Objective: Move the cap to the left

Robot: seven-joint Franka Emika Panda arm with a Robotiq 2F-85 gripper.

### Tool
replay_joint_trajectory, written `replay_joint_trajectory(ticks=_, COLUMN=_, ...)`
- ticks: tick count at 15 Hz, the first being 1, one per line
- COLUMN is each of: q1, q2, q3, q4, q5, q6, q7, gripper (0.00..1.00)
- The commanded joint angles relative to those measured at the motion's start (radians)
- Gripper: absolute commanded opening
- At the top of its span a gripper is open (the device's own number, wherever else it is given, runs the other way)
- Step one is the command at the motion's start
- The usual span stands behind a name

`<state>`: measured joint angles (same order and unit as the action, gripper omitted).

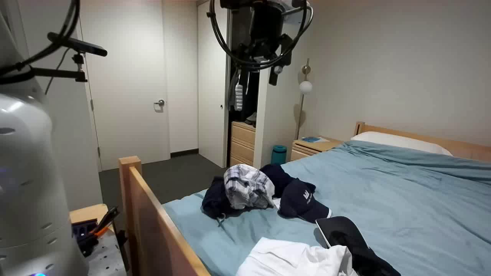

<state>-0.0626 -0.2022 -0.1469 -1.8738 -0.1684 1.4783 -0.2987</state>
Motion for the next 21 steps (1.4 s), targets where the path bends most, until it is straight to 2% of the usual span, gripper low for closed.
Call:
replay_joint_trajectory(ticks=1, q1=-0.007, q2=0.001, q3=0.006, q4=0.003, q5=0.001, q6=-0.003, q7=-0.001, gripper=1.00)
replay_joint_trajectory(ticks=6, q1=-0.017, q2=0.245, q3=-0.005, q4=0.075, q5=0.146, q6=0.199, q7=0.124, gripper=1.00)
replay_joint_trajectory(ticks=9, q1=-0.022, q2=0.406, q3=0.009, q4=0.134, q5=0.171, q6=0.319, q7=0.211, gripper=1.00)
replay_joint_trajectory(ticks=10, q1=-0.018, q2=0.481, q3=0.012, q4=0.178, q5=0.130, q6=0.328, q7=0.248, gripper=1.00)
replay_joint_trajectory(ticks=12, q1=-0.008, q2=0.597, q3=0.012, q4=0.228, q5=0.072, q6=0.334, q7=0.302, gripper=1.00)
replay_joint_trajectory(ticks=16, q1=-0.003, q2=0.771, q3=-0.003, q4=0.440, q5=-0.051, q6=0.161, q7=0.308, gripper=1.00)
replay_joint_trajectory(ticks=18, q1=-0.017, q2=0.785, q3=0.002, q4=0.508, q5=-0.059, q6=0.116, q7=0.275, gripper=1.00)
replay_joint_trajectory(ticks=19, q1=-0.015, q2=0.763, q3=0.013, q4=0.415, q5=-0.046, q6=0.181, q7=0.303, gripper=1.00)
replay_joint_trajectory(ticks=21, q1=-0.018, q2=0.779, q3=0.011, q4=0.476, q5=-0.048, q6=0.148, q7=0.300, gripper=1.00)
